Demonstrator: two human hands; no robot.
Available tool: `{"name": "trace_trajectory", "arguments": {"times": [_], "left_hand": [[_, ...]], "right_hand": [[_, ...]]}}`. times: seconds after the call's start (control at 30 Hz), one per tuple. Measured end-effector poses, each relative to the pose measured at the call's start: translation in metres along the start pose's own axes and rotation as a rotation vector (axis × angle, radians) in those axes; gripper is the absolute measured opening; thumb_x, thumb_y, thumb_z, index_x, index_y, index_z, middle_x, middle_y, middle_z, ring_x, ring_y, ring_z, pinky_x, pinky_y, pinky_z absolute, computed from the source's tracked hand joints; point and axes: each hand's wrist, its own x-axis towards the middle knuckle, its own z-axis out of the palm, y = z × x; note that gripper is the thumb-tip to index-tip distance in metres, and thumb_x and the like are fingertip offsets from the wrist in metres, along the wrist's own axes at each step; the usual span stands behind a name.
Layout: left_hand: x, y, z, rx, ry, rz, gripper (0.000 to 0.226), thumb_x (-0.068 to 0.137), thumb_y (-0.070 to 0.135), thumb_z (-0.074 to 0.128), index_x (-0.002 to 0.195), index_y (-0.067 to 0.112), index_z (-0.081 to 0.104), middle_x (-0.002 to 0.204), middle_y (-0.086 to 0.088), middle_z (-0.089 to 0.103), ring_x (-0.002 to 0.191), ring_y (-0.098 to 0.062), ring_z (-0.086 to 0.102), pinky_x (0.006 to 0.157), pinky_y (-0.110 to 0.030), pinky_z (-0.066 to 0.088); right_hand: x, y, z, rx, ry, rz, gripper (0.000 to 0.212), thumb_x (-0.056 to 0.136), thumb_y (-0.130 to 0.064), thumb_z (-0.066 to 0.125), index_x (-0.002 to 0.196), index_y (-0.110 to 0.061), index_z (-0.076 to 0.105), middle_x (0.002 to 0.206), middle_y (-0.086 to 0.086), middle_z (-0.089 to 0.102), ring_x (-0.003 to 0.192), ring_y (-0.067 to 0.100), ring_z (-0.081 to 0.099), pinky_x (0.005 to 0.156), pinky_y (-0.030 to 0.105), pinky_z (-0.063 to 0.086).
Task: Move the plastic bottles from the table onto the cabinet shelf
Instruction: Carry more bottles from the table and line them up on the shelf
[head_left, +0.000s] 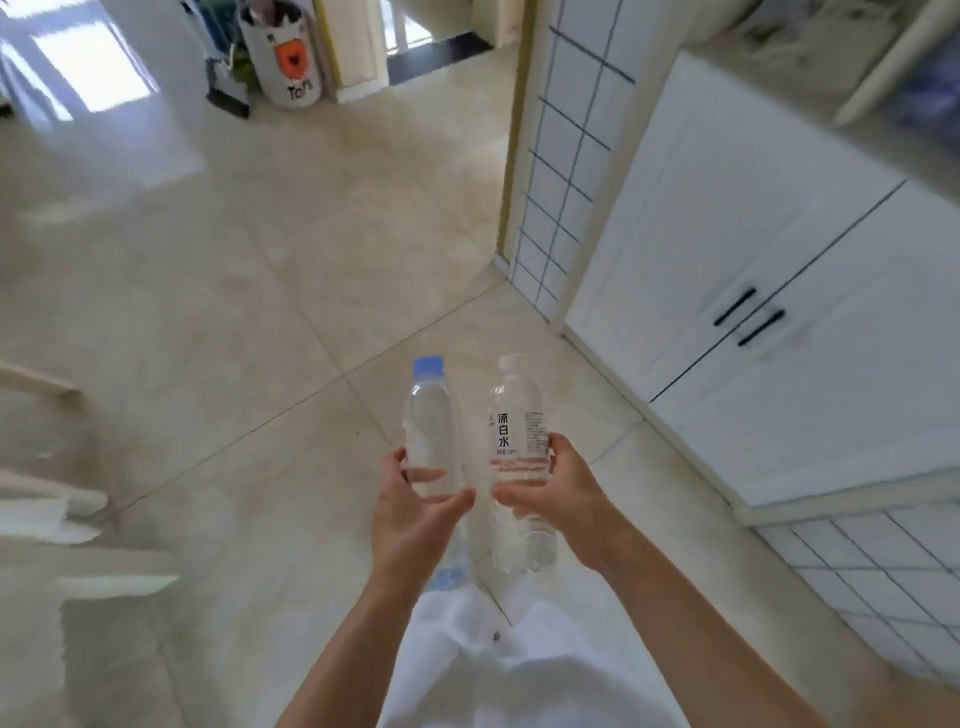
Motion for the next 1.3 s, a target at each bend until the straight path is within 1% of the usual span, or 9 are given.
{"name": "trace_trajectory", "arguments": {"times": [0.13,0.27,0.4,0.5,0.63,1.0,1.07,1.2,1.3], "left_hand": [[0.033,0.029,0.052,0.072,-0.183,0.008,0.068,0.065,0.011,0.085,0.118,0.028,0.047,0.103,0.001,0.069,0.070,-0.009,0.073,0.072,-0.042,0.060],[0.068,0.060,0.096,0.166,-0.307,0.053,0.065,0.063,0.015,0.084,0.110,0.036,0.045,0.101,0.006,0.067,0.064,-0.002,0.071,0.054,-0.021,0.052],[0.105,0.099,0.143,0.242,-0.450,0.097,0.071,0.053,0.026,0.082,0.111,0.039,0.043,0.102,0.004,0.066,0.072,-0.014,0.073,0.071,-0.044,0.060],[0.127,0.127,0.178,0.297,-0.537,0.169,0.072,0.046,0.032,0.080,0.106,0.043,0.042,0.100,0.005,0.066,0.074,-0.018,0.073,0.074,-0.047,0.060],[0.144,0.153,0.228,0.384,-0.655,0.257,0.073,0.054,0.022,0.086,0.110,0.038,0.042,0.101,0.005,0.067,0.074,-0.020,0.073,0.077,-0.048,0.059],[0.120,0.189,0.347,0.521,-0.851,0.375,0.069,0.063,0.022,0.087,0.115,0.035,0.044,0.104,0.010,0.068,0.077,-0.013,0.072,0.077,-0.042,0.058],[0.109,0.193,0.374,0.511,-0.856,0.383,0.069,0.063,0.023,0.087,0.116,0.035,0.045,0.103,0.011,0.068,0.076,-0.010,0.072,0.077,-0.040,0.058],[0.078,0.217,0.439,0.477,-0.829,0.400,0.066,0.061,0.022,0.086,0.113,0.035,0.046,0.098,0.013,0.069,0.068,0.011,0.063,0.072,-0.029,0.055],[0.059,0.235,0.475,0.458,-0.819,0.430,0.066,0.061,0.025,0.086,0.110,0.039,0.044,0.094,0.017,0.066,0.068,0.021,0.057,0.061,-0.021,0.046]], "right_hand": [[0.012,-0.003,-0.049,0.116,0.154,0.055,0.067,0.065,-0.002,0.084,0.121,-0.014,0.048,0.107,0.009,0.068,0.091,0.021,0.069,0.074,0.033,0.057],[0.027,-0.017,-0.086,0.200,0.311,0.073,0.058,0.068,-0.004,0.082,0.117,-0.012,0.052,0.104,0.009,0.069,0.076,0.016,0.065,0.058,0.026,0.051],[0.046,-0.038,-0.119,0.267,0.455,0.071,0.057,0.069,-0.006,0.083,0.118,-0.012,0.053,0.107,0.008,0.069,0.078,0.018,0.067,0.061,0.026,0.052],[0.059,-0.052,-0.141,0.310,0.547,0.059,0.058,0.069,-0.008,0.083,0.118,-0.015,0.053,0.105,0.005,0.069,0.081,0.019,0.068,0.060,0.024,0.051],[0.069,-0.060,-0.168,0.400,0.678,0.058,0.060,0.067,-0.010,0.084,0.118,-0.016,0.053,0.102,0.001,0.071,0.079,0.018,0.069,0.059,0.023,0.050],[0.055,-0.044,-0.270,0.535,0.861,0.038,0.053,0.066,-0.010,0.084,0.111,-0.019,0.057,0.096,0.000,0.074,0.075,0.017,0.072,0.055,0.018,0.051],[0.052,-0.040,-0.298,0.547,0.870,0.020,0.050,0.066,-0.009,0.084,0.107,-0.020,0.059,0.095,0.001,0.074,0.077,0.019,0.072,0.059,0.023,0.054],[0.043,-0.038,-0.369,0.534,0.883,-0.018,0.054,0.064,-0.004,0.084,0.108,-0.020,0.057,0.097,0.005,0.073,0.089,0.026,0.072,0.077,0.043,0.060],[0.037,-0.042,-0.414,0.512,0.880,-0.064,0.053,0.064,-0.004,0.084,0.107,-0.021,0.058,0.096,0.004,0.074,0.089,0.026,0.072,0.075,0.043,0.061]]}}
